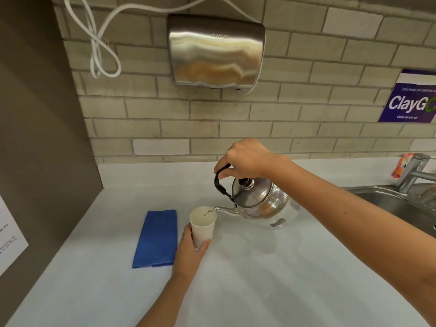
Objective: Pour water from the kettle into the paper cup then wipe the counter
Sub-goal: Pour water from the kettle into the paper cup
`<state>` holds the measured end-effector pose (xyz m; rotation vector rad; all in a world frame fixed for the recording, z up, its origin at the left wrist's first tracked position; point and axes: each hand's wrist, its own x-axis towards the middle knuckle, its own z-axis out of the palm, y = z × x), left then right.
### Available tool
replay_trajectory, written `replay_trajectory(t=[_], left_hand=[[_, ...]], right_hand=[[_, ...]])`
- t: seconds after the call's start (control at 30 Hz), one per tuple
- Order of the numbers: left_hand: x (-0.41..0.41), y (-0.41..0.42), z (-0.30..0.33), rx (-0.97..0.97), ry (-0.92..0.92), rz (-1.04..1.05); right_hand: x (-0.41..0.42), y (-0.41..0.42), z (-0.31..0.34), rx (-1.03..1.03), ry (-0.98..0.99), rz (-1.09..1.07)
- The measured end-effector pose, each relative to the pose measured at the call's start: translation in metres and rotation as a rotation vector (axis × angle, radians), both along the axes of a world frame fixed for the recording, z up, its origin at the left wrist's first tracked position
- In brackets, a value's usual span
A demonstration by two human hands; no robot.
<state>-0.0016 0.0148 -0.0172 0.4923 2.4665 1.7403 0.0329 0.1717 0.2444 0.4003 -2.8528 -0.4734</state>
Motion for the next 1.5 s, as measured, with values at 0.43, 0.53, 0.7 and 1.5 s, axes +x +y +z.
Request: replay_trajectory(t=[0.43,0.53,0.7,1.5], left_hand=[[-0.0008,0.0001,-0.0023,0.007,0.011,0.004],[-0.0014,0.0000,-0.0027,0.010,0.009,0.002],[-0.0008,-0.0001,-0.0021,0.013,0.015,0.003],[-0.0002,0.0003,0.0009,0.000,-0.001,0.009]], right_hand=[[-0.0025,0.0007,0.0022,0.027,-0.008,0.018],[-0.0025,-0.0005,0.0026,0.037,-0.008,0.023],[-0.0021,-0.0019,0.0025,0.055,-0.009,0.034],[-0.0051,-0.0028,0.0046,0.060,-0.006,0.060]])
